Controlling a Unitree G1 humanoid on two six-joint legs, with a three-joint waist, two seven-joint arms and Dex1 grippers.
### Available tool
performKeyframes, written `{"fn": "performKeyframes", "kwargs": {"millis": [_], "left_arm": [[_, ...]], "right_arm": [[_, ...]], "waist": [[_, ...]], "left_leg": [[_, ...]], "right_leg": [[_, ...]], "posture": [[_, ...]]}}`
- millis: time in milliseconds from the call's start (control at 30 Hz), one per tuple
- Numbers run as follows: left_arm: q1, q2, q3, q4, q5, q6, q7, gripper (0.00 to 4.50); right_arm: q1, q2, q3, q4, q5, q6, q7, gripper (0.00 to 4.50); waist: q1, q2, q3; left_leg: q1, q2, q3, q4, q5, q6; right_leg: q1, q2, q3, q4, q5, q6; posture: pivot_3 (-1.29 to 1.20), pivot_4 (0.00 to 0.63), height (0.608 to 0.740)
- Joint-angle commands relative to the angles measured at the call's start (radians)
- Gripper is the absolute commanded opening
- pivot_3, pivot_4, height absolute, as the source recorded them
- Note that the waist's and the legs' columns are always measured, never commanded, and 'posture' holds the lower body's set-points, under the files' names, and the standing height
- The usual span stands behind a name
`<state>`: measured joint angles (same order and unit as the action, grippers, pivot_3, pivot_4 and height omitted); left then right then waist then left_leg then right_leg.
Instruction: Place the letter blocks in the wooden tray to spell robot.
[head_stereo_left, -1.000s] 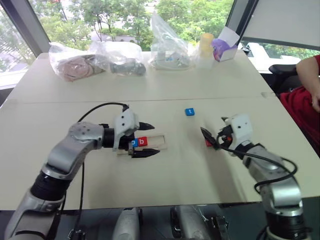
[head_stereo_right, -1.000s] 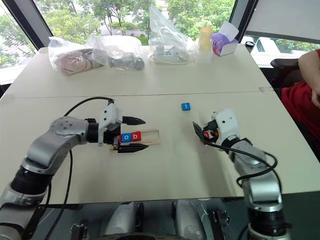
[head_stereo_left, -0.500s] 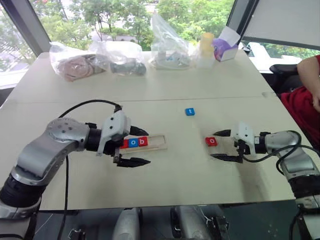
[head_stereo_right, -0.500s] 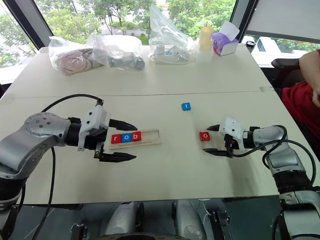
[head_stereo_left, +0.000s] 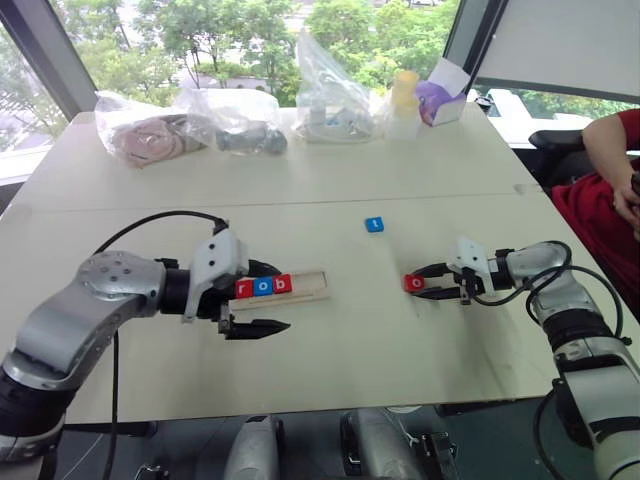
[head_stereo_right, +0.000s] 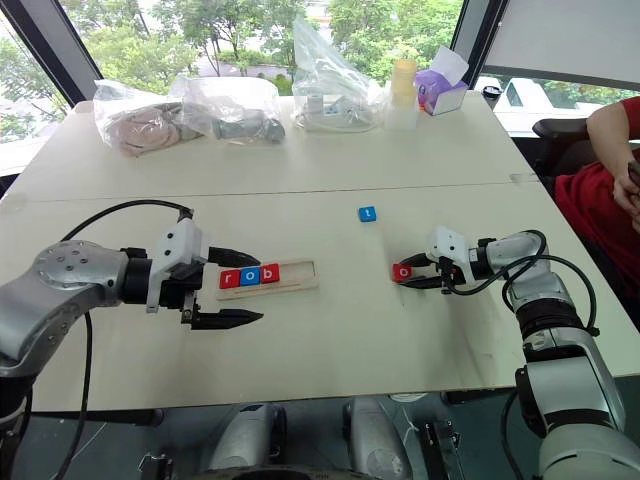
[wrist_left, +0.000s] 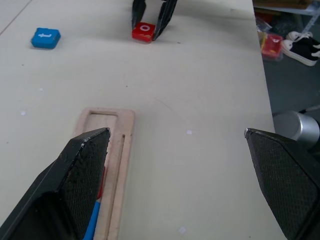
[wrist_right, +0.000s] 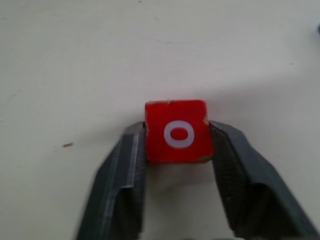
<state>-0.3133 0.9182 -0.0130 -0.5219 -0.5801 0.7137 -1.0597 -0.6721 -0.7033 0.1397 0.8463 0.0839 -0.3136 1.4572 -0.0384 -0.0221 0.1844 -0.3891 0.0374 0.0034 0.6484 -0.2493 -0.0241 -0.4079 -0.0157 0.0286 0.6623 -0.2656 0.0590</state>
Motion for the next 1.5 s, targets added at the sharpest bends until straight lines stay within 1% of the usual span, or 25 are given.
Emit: {"fn": "performKeyframes", "kwargs": {"millis": [33,133,200,267,333,433,533,667,1000,1433,1467,1500], "left_arm": [[0.021,0.039,0.054,0.001,0.004,-0.013,-0.003,4.50],[0.037,0.079,0.098,0.054,0.018,-0.023,-0.011,4.50],[0.066,0.122,0.134,0.107,0.033,-0.041,-0.033,4.50],[0.109,0.159,0.169,0.156,0.053,-0.069,-0.058,4.50],[0.127,0.177,0.199,0.216,0.073,-0.092,-0.057,4.50],[0.165,0.197,0.244,0.239,0.073,-0.099,-0.069,4.50],[0.205,0.195,0.271,0.210,0.065,-0.094,-0.068,4.50],[0.235,0.169,0.290,0.154,0.050,-0.071,-0.031,4.50],[0.259,0.151,0.299,0.117,0.055,-0.061,0.013,4.50],[0.240,0.138,0.277,0.119,0.052,-0.061,0.026,4.50],[0.243,0.137,0.277,0.120,0.053,-0.062,0.028,4.50],[0.244,0.136,0.277,0.119,0.054,-0.062,0.029,4.50]], "right_arm": [[0.020,0.010,0.007,-0.071,-0.006,0.082,-0.012,1.17],[0.016,0.046,-0.009,-0.222,0.043,0.244,-0.046,1.17],[-0.001,0.098,-0.004,-0.361,0.078,0.378,-0.083,1.17],[-0.017,0.153,0.026,-0.474,0.070,0.454,-0.127,1.17],[-0.042,0.195,0.080,-0.511,-0.011,0.511,-0.211,1.17],[-0.067,0.279,0.117,-0.576,0.013,0.614,-0.246,1.17],[-0.092,0.340,0.159,-0.568,-0.009,0.606,-0.270,1.17],[-0.124,0.389,0.219,-0.506,-0.041,0.557,-0.270,1.17],[-0.160,0.411,0.265,-0.390,-0.091,0.476,-0.263,1.17],[-0.174,0.435,0.256,-0.322,-0.101,0.430,-0.272,1.17],[-0.173,0.436,0.256,-0.319,-0.102,0.428,-0.274,2.25],[-0.172,0.438,0.255,-0.317,-0.101,0.426,-0.276,2.63]], "waist": [[-0.001,0.000,0.000],[-0.007,0.000,0.000],[-0.010,0.002,0.001],[-0.015,0.003,0.002],[-0.010,0.004,0.002],[-0.003,0.003,0.002],[0.006,0.003,0.002],[0.007,0.003,0.002],[-0.005,0.003,0.002],[-0.005,0.003,0.002],[-0.005,0.003,0.002],[-0.005,0.003,0.002]], "left_leg": [[0.000,0.000,0.000,0.000,0.000,0.000],[0.000,0.001,0.000,0.000,0.000,0.000],[0.000,0.003,0.000,0.000,0.000,0.000],[0.000,0.005,0.000,-0.001,0.000,0.000],[0.000,0.006,0.000,-0.002,0.000,0.000],[-0.003,0.006,0.002,-0.002,0.000,0.000],[-0.006,0.008,0.003,-0.002,0.000,0.000],[-0.016,0.008,0.004,0.001,0.000,-0.001],[-0.017,0.006,0.004,0.000,0.000,0.000],[-0.016,0.007,0.003,0.000,0.000,0.000],[-0.016,0.007,0.003,0.000,0.000,0.000],[-0.017,0.007,0.003,0.000,0.000,0.000]], "right_leg": [[0.000,0.000,0.000,0.000,0.000,0.000],[-0.001,0.000,0.000,0.001,0.000,0.000],[-0.002,0.002,0.001,0.001,0.000,-0.001],[-0.004,0.004,0.002,0.002,0.001,-0.002],[-0.005,0.005,0.002,0.003,0.002,-0.001],[-0.007,0.005,0.000,0.003,0.000,-0.004],[-0.010,0.002,0.000,0.002,0.000,-0.004],[-0.019,0.001,0.001,0.002,0.001,-0.001],[-0.020,0.003,0.000,0.003,0.002,-0.001],[-0.020,0.004,0.000,0.003,0.002,-0.001],[-0.020,0.004,0.000,0.003,0.002,-0.001],[-0.020,0.004,0.000,0.003,0.002,-0.001]], "posture": [[0.00,0.150,0.740],[0.00,0.150,0.740],[0.00,0.150,0.740],[0.00,0.150,0.740],[0.00,0.150,0.740],[0.00,0.150,0.740],[0.00,0.150,0.740],[0.00,0.150,0.740],[0.00,0.150,0.740],[0.00,0.150,0.740],[0.00,0.150,0.740],[0.00,0.150,0.740]]}}
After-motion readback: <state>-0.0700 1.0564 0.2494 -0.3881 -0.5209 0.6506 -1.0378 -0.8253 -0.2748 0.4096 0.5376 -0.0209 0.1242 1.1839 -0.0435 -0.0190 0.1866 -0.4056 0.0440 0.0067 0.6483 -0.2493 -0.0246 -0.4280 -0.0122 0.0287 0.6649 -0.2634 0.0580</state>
